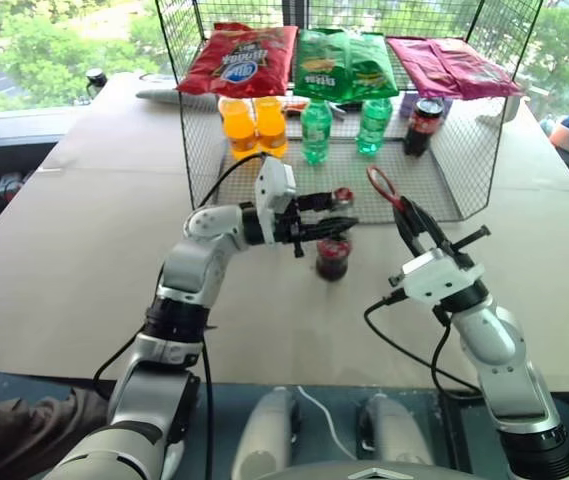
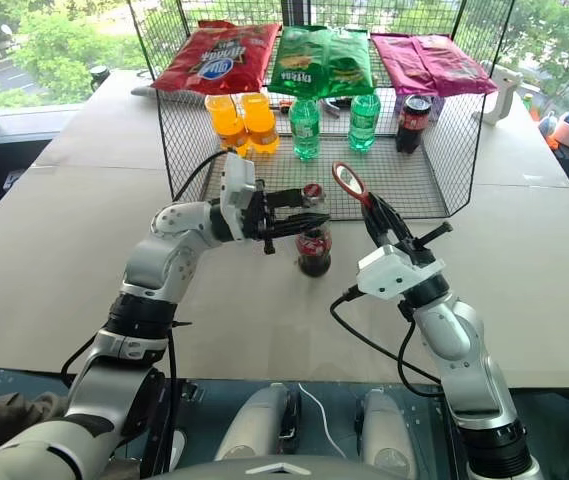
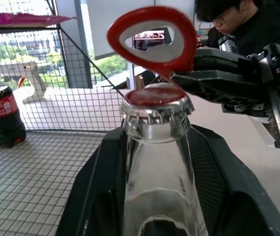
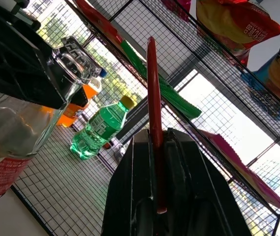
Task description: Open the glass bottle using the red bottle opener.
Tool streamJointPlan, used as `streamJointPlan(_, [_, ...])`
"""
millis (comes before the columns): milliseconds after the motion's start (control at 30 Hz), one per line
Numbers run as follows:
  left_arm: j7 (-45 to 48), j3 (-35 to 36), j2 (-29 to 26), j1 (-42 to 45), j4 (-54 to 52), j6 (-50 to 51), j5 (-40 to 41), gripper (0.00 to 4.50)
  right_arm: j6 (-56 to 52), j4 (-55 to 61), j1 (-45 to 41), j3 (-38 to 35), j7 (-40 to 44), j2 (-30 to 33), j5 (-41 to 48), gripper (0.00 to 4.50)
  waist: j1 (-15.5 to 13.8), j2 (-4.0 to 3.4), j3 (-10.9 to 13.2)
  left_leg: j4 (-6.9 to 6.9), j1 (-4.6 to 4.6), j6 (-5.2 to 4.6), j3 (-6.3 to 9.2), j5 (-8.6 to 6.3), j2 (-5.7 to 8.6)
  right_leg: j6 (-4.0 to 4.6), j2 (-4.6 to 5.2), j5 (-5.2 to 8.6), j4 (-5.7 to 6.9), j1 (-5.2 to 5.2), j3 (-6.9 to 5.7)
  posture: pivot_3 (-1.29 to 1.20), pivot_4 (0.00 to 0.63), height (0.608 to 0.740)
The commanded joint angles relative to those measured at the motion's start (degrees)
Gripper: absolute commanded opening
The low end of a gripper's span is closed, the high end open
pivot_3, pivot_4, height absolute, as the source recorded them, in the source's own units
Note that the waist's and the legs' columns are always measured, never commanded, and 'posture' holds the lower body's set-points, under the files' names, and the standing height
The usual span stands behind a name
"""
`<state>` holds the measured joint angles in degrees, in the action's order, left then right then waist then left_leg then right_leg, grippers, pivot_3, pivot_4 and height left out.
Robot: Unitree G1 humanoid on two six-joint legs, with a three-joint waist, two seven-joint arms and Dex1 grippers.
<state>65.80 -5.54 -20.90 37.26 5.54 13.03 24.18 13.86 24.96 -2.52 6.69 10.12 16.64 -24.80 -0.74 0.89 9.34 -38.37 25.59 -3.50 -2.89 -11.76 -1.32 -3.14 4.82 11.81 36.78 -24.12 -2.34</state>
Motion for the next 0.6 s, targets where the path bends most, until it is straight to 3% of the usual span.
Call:
streamJointPlan(33, [-0.2, 0.7, -0.8, -0.5, -2.0, 0.0, 0.4, 1.19, 0.8, 2.8, -0.2, -0.9, -0.3, 0.5, 0.2, 0.0, 0.0, 0.0, 0.0, 0.0, -0.01, 0.0, 0.0, 0.0, 0.0, 0.0, 0.0, 0.0, 0.0, 0.0, 0.0, 0.0, 0.15, 0.74])
streamJointPlan(600, [0.4, -0.2, -2.1, -1.3, -1.8, 0.8, 0.2, 1.16, 3.3, 1.4, -0.5, 3.0, -0.3, 0.7, -1.4, 0.0, 0.0, 0.0, 0.0, 0.0, -0.01, 0.0, 0.0, 0.0, -0.01, -0.08, 0.0, 0.05, 0.0, 0.0, 0.0, 0.0, 0.15, 0.74])
